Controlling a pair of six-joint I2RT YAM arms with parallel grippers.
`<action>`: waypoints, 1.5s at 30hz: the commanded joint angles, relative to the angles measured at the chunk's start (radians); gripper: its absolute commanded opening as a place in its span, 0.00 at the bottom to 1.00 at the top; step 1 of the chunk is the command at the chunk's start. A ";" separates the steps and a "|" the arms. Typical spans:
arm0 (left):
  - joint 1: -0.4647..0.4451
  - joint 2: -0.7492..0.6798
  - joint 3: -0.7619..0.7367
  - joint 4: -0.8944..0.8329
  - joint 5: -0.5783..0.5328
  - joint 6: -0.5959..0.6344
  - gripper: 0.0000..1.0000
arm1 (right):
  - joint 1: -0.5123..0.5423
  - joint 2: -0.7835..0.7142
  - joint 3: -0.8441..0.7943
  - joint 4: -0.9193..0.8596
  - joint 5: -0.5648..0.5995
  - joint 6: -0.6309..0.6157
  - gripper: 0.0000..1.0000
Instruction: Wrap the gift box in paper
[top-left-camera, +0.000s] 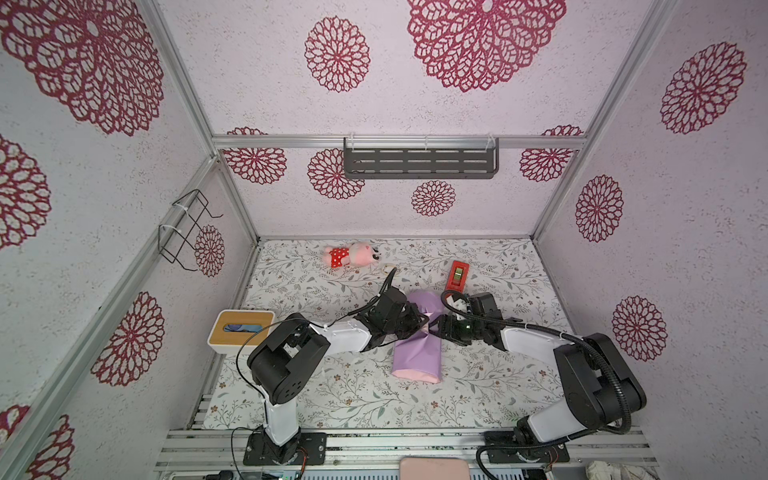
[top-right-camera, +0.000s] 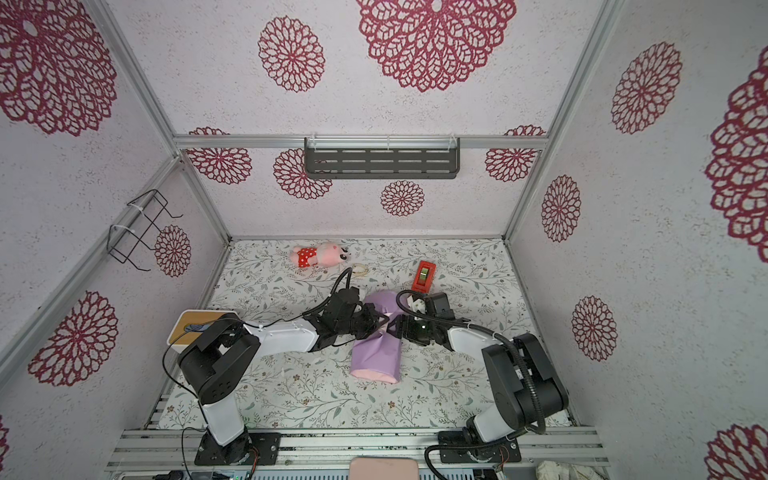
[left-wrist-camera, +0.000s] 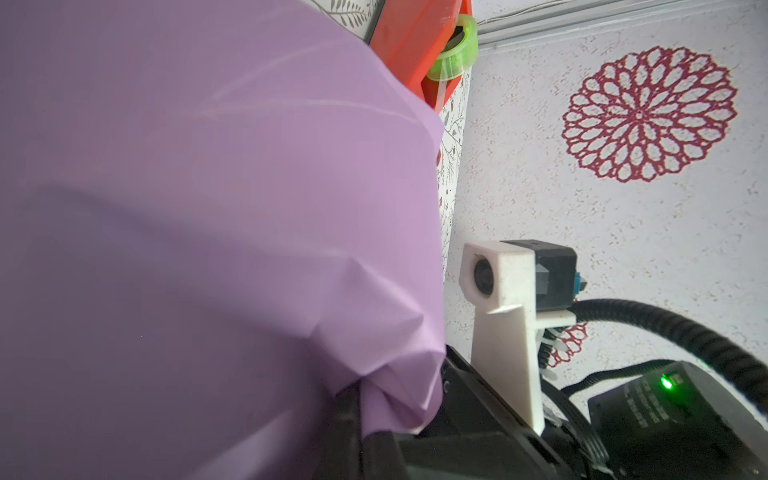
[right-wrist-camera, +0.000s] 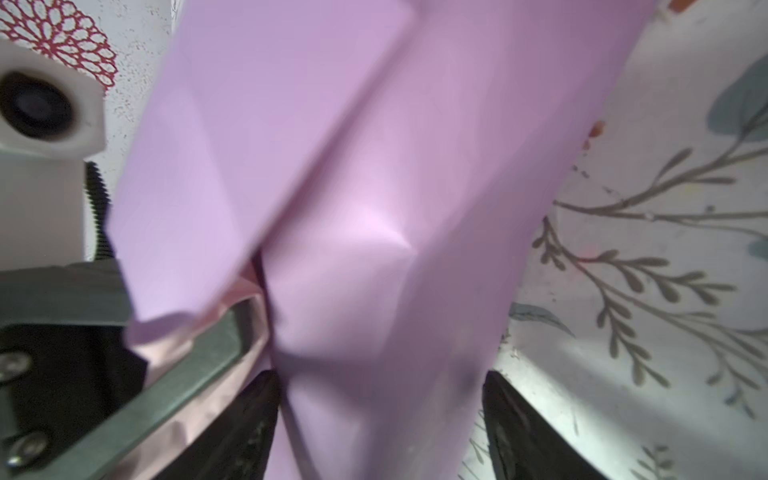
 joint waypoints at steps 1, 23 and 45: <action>-0.015 0.032 -0.041 0.074 0.002 -0.041 0.00 | 0.018 0.035 -0.009 -0.137 0.088 -0.033 0.78; -0.015 0.044 -0.131 0.094 0.000 -0.088 0.00 | 0.012 -0.012 0.069 -0.234 0.103 -0.066 0.81; -0.014 0.044 -0.108 0.033 0.011 -0.035 0.06 | -0.082 -0.123 0.060 -0.282 0.058 -0.070 0.83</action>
